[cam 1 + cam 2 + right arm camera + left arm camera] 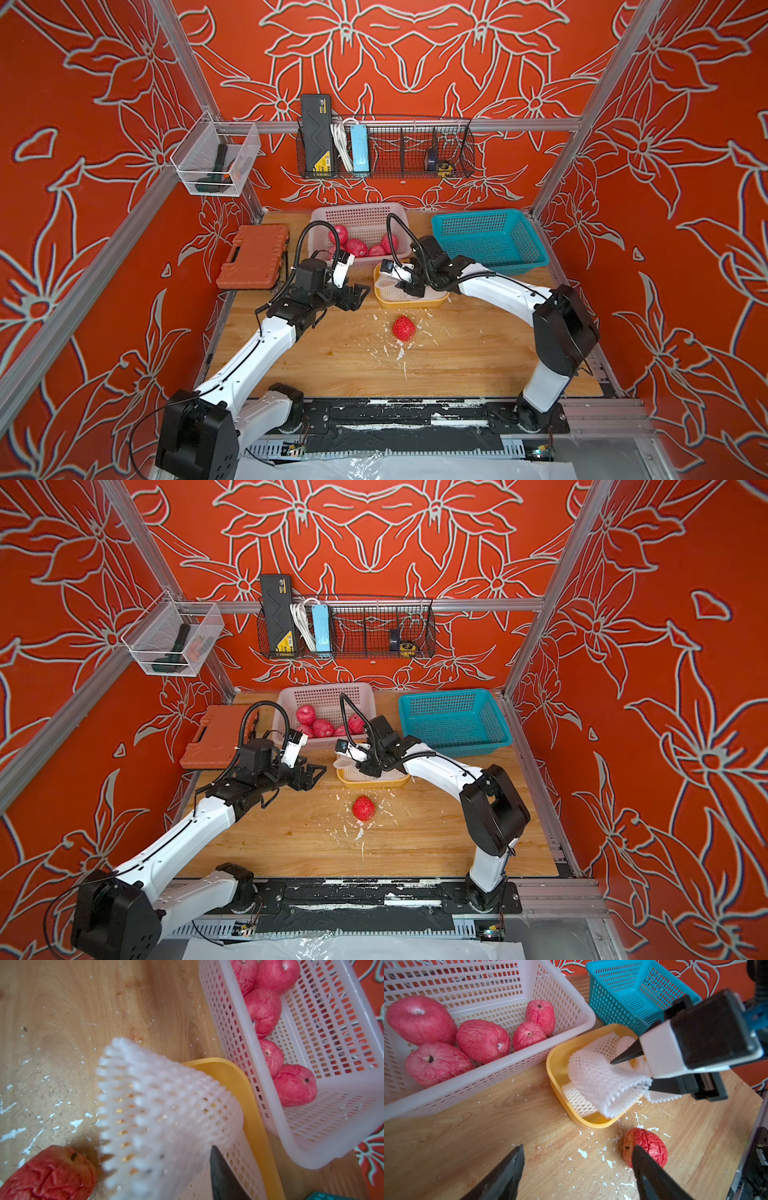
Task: Remove foam nets from apples
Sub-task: Place the foam net into the storage box.
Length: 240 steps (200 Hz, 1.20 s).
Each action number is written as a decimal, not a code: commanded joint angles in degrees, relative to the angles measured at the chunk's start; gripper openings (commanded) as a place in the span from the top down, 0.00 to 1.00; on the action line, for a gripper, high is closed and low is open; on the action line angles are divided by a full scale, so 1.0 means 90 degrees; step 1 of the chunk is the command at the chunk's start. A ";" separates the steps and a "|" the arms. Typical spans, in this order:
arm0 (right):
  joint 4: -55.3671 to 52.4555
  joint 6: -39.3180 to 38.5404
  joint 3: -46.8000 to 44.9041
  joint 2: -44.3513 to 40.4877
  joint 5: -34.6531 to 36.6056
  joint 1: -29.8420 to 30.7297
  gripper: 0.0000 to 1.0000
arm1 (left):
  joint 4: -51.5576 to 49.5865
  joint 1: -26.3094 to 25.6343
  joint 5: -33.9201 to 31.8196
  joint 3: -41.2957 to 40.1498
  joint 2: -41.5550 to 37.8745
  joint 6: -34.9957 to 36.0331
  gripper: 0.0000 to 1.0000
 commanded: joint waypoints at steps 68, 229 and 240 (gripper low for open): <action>0.0172 0.0225 -0.0220 -0.0866 -0.0330 0.0016 0.28 | -0.0512 -0.0132 0.0471 -0.0135 0.0192 0.0229 0.15; -0.0427 0.2023 -0.1823 -0.4949 0.1724 -0.0274 0.02 | -0.0730 -0.3283 -0.0913 0.0107 0.1207 0.0160 0.14; -0.0513 0.2055 -0.1991 -0.5169 0.1749 -0.0284 0.02 | -0.0552 -0.3311 -0.0986 0.0162 0.1438 0.0104 0.14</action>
